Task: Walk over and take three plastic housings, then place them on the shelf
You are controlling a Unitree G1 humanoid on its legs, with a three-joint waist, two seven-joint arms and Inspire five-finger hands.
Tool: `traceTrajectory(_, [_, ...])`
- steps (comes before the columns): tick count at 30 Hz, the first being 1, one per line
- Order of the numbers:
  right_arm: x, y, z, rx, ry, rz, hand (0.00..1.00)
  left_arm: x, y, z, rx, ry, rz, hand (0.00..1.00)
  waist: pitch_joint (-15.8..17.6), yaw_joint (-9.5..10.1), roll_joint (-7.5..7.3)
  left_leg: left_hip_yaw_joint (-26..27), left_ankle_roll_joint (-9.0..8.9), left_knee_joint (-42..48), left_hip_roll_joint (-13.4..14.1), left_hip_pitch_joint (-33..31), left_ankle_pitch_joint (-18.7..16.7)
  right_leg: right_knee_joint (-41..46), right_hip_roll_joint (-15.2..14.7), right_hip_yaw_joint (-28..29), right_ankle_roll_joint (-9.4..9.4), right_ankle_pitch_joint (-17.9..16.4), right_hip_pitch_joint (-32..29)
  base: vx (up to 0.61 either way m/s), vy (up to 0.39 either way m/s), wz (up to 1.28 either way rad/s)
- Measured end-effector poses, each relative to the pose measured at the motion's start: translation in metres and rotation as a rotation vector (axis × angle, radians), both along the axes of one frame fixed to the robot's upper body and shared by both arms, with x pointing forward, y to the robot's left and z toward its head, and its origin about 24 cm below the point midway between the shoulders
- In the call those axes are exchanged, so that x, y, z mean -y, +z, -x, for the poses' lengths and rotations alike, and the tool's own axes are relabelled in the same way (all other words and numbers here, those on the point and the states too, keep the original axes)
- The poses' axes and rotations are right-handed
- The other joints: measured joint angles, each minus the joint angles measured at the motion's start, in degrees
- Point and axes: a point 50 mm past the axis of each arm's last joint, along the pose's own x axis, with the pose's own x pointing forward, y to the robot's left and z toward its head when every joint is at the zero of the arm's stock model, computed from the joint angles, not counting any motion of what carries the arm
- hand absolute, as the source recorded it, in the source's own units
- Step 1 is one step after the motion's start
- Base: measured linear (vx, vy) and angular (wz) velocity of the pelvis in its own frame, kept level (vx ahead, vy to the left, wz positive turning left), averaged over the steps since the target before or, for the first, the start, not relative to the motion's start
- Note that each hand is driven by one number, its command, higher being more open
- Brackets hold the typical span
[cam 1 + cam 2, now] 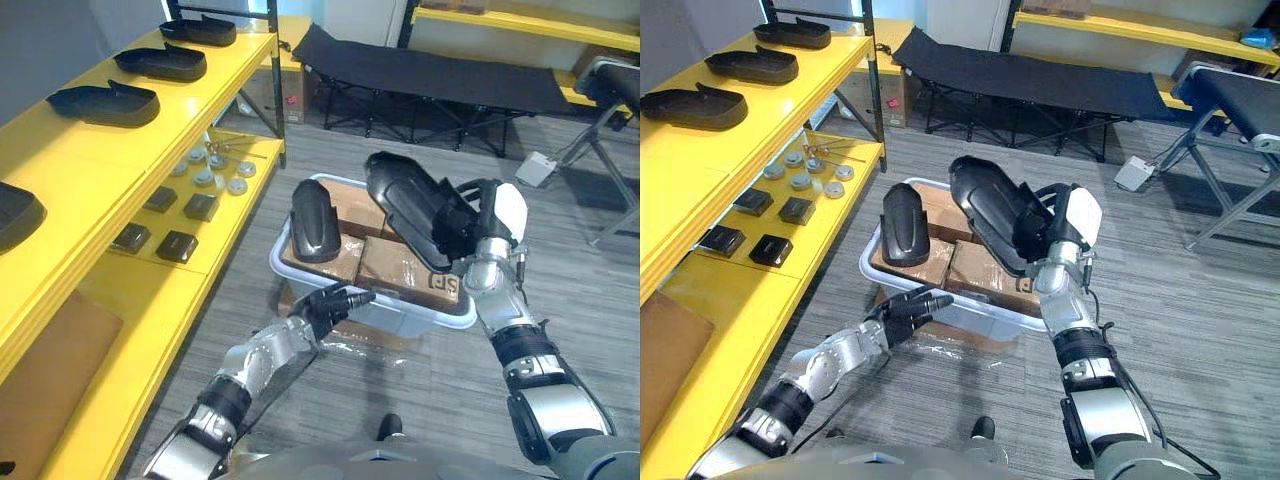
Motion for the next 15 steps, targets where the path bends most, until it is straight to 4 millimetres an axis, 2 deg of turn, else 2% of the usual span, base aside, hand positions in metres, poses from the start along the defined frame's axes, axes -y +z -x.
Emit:
traceTrajectory(1, [-0.007, -0.002, 0.0, 0.0, 0.028, -0.001, 0.0, 0.0, 0.005, -0.005, 0.012, 0.04, 0.049, 1.0, -0.1, -0.62, -0.08, 0.0, -0.02, 0.0, 0.0, -0.1, 0.0, 0.0, 0.0, 0.2, -0.07, 0.1, -0.2, -0.01, 0.011, -0.09])
traceTrajectory(4, [-0.013, -0.011, 0.006, -0.011, 0.077, 0.023, 0.0, 0.005, 0.021, -0.02, 0.04, 0.132, 0.196, 1.0, -0.2, -0.77, -0.37, 0.3, -0.18, 0.0, -0.1, -0.1, 0.1, 0.0, 0.0, 0.5, -0.03, 0.4, -0.6, 0.01, 0.01, -0.07])
traceTrajectory(9, [-0.029, -0.023, 0.012, -0.025, 0.13, 0.006, 0.0, 0.004, 0.039, -0.038, 0.087, 0.222, 0.343, 1.0, -0.7, -1.02, -1.1, 0.3, -0.12, 0.0, -0.2, -0.1, 0.1, 0.0, 0.0, 0.2, 0.07, 0.8, -0.6, 0.0, 0.0, 0.0])
traceTrajectory(15, [-0.037, -0.024, 0.013, -0.017, 0.173, 0.009, 0.0, 0.001, 0.032, -0.037, 0.059, 0.254, 0.361, 1.0, -0.9, -0.74, -1.36, -0.2, 0.0, 0.2, -0.3, -0.3, 0.0, 0.0, -0.2, -0.5, 0.08, 0.9, -0.3, -0.01, 0.01, 0.04])
